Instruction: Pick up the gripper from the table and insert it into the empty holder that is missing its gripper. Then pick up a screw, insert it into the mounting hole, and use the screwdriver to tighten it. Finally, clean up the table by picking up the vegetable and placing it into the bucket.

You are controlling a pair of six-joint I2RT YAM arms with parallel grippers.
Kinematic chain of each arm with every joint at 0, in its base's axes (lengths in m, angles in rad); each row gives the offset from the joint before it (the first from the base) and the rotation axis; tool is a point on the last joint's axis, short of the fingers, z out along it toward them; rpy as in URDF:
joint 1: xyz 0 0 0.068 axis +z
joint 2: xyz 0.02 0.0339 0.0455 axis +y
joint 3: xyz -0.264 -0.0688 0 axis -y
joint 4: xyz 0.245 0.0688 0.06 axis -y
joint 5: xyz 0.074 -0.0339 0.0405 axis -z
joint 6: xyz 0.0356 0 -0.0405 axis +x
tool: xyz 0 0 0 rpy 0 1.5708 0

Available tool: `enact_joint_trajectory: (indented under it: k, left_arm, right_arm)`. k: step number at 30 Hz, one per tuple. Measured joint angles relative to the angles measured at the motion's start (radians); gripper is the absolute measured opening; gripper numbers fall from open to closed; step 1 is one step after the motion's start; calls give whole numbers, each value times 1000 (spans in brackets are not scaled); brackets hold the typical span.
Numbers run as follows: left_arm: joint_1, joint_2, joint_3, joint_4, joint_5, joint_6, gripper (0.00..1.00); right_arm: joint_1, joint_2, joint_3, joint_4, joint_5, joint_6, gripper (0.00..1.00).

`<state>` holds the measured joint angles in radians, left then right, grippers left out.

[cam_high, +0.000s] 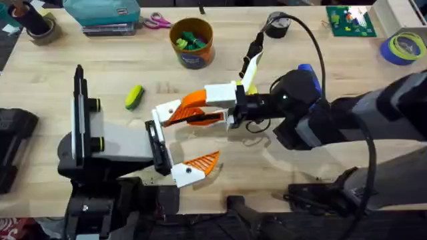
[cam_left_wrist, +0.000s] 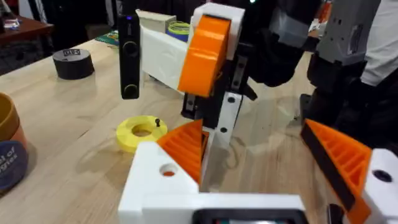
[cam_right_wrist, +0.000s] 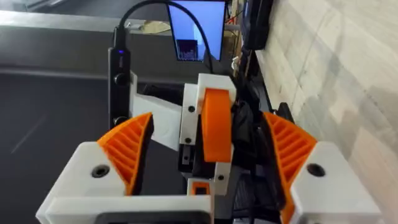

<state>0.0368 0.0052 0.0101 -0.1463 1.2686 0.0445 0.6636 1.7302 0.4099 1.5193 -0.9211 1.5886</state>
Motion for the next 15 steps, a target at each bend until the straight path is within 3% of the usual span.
enact_joint_trajectory:
  k: [2, 15]
  left_arm:
    - [0, 0, 0, 0, 0, 0, 985]
    - [0, 0, 0, 0, 0, 0, 986]
  right_arm:
    - [0, 0, 0, 0, 0, 0, 990]
    - [0, 0, 0, 0, 0, 0, 994]
